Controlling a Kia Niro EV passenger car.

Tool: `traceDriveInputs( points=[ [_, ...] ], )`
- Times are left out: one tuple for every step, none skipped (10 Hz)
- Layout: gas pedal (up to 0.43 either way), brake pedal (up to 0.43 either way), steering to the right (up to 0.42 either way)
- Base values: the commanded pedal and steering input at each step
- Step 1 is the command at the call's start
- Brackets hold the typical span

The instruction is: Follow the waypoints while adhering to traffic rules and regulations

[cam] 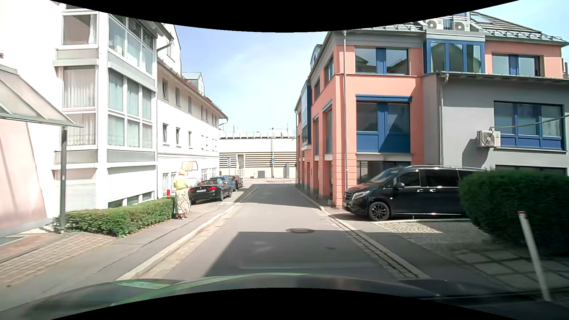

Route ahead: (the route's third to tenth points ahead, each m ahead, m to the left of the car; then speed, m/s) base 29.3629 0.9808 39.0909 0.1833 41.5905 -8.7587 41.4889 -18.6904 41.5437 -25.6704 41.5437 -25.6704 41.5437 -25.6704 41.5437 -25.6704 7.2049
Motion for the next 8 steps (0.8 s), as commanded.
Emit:
traceDriveInputs(
  points=[
    [0.0, 0.0, -0.009],
    [0.0, 0.0, -0.01],
    [0.0, 0.0, -0.011],
    [0.0, 0.0, -0.011],
    [0.0, 0.0, -0.01],
    [0.0, 0.0, -0.01],
    [0.0, 0.0, -0.009],
    [0.0, 0.0, -0.006]
  ],
)
